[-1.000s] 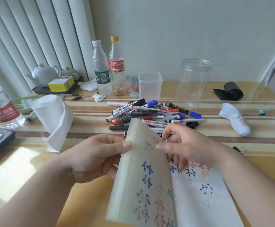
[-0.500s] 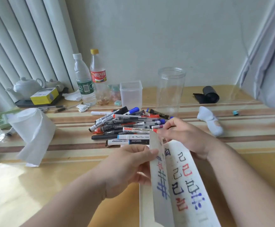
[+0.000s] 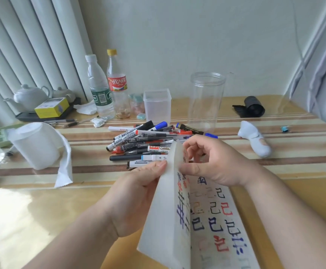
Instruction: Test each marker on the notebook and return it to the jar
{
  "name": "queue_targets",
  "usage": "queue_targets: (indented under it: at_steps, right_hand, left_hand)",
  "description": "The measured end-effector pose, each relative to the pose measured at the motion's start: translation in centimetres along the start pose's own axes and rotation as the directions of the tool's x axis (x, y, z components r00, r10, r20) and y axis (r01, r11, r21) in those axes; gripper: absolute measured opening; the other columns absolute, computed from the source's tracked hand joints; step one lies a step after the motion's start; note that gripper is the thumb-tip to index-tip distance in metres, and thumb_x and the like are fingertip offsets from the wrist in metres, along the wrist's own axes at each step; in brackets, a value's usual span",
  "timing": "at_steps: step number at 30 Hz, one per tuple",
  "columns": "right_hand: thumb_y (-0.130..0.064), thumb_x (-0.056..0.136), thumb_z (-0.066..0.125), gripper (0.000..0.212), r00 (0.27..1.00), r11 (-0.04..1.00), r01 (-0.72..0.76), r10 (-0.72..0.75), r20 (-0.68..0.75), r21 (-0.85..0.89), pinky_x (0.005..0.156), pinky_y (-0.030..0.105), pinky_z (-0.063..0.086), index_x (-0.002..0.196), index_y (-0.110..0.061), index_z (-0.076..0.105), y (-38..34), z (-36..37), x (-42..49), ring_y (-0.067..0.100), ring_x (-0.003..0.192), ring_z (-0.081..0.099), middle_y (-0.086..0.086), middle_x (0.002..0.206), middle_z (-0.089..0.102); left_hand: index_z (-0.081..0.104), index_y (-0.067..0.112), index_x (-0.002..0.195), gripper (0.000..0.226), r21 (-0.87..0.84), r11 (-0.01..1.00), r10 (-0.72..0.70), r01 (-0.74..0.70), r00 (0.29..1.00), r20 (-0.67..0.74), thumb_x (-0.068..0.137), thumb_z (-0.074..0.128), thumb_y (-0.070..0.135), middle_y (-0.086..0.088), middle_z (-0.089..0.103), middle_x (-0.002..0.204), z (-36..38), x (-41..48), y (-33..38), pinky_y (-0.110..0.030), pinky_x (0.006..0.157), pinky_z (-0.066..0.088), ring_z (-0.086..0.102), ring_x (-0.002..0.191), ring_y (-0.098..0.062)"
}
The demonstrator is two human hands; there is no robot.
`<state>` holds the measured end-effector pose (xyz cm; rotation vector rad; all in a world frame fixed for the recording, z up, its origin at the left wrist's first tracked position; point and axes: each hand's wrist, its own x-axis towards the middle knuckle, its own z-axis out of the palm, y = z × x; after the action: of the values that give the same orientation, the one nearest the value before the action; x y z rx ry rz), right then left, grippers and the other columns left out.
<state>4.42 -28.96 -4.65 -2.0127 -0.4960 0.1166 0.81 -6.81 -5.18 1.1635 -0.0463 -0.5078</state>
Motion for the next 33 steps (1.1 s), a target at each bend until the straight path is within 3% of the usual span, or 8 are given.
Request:
queue_targets:
  at_steps: [4,10,13,17,19,22,25,33]
  right_hand:
    - [-0.077,0.049,0.085,0.064,0.999,0.993,-0.024,0.019,0.04,0.114,0.094,0.049,0.054,0.098,-0.039,0.069,-0.1,-0.1,0.0,0.013,0.088,0.063,-0.012,0.092,0.065]
    - [-0.087,0.039,0.08,0.116,0.982,0.971,-0.146,0.119,0.147,0.191,0.059,0.056,0.055,0.122,-0.012,0.051,-0.5,-0.3,-0.5,0.033,0.072,0.071,0.013,0.095,0.067]
    - [-0.098,0.041,0.068,0.117,0.969,0.979,-0.158,0.129,0.21,0.129,0.084,0.07,0.053,0.126,-0.019,0.052,-0.6,-0.9,-0.9,0.034,0.095,0.075,0.008,0.099,0.077]
    - [-0.088,0.049,0.077,0.12,0.946,0.901,-0.198,0.072,0.317,0.386,0.097,0.067,0.051,0.145,-0.024,0.044,-1.1,0.8,-0.9,0.04,0.119,0.067,0.017,0.128,0.069]
    - [-0.077,0.057,0.082,0.128,0.912,0.839,-0.222,-0.002,0.409,0.498,0.091,0.062,0.054,0.156,-0.018,0.026,-1.6,2.3,-0.6,0.047,0.121,0.063,0.027,0.132,0.063]
    - [-0.069,0.07,0.078,0.116,0.89,0.943,-0.17,0.022,0.455,0.286,0.09,0.044,0.058,0.16,-0.039,0.011,-2.7,3.9,-0.6,0.026,0.125,0.064,0.005,0.138,0.066]
    - [-0.044,0.08,0.086,0.095,0.838,0.991,-0.122,0.137,0.528,-0.062,0.084,0.029,0.058,0.152,-0.057,0.025,-3.5,4.5,-0.7,0.003,0.099,0.07,-0.029,0.135,0.061]
    - [-0.043,0.076,0.086,0.055,0.918,0.886,-0.022,0.201,0.341,-0.463,0.088,0.018,0.052,0.12,-0.057,0.056,-4.7,3.3,-1.2,-0.011,0.103,0.057,-0.04,0.116,0.058]
  left_hand:
    - [0.082,0.008,0.096,0.022,0.06,0.998,0.011,-0.015,0.999,0.053,0.091,0.067,0.024,-0.018,0.078,0.1,-1.2,-1.5,0.1,-0.038,0.077,0.063,0.077,0.088,-0.029]
    - [0.068,0.036,0.1,0.038,0.513,0.847,0.277,-0.143,0.941,-0.195,0.064,0.082,0.041,0.005,0.076,0.095,-5.2,-5.3,2.0,-0.035,0.071,0.057,0.073,0.081,-0.021]
    - [0.035,0.078,0.118,0.082,0.861,0.502,0.464,-0.081,0.866,-0.189,0.078,0.085,0.026,0.039,0.055,0.122,-6.4,-7.0,1.6,-0.032,0.091,0.051,0.059,0.11,0.007]
    - [0.046,0.067,0.12,0.064,0.99,0.047,0.388,-0.131,0.916,0.102,0.081,0.084,0.033,0.049,0.026,0.139,-6.9,-7.5,0.0,-0.022,0.105,0.032,0.029,0.132,0.016]
    - [0.064,0.057,0.11,0.037,0.986,0.077,0.268,-0.146,0.956,0.121,0.087,0.078,0.032,0.043,0.047,0.131,-7.3,-7.1,-0.4,-0.024,0.105,0.04,0.043,0.126,0.015]
    - [0.072,0.048,0.11,0.016,0.812,0.582,0.211,-0.049,0.973,-0.093,0.1,0.061,0.047,0.017,0.077,0.109,-7.1,-6.9,0.5,-0.042,0.097,0.055,0.072,0.103,-0.004]
    - [0.066,0.031,0.123,0.063,0.544,0.839,0.163,-0.016,0.961,-0.223,0.086,0.042,0.075,-0.011,0.08,0.101,-7.9,-6.0,2.2,-0.053,0.103,0.047,0.075,0.1,-0.026]
    - [0.03,0.058,0.139,0.075,0.958,0.236,0.033,0.164,0.984,-0.176,0.087,0.08,0.039,0.025,0.073,0.081,-7.9,-3.4,3.5,-0.026,0.055,0.058,0.071,0.07,0.005]
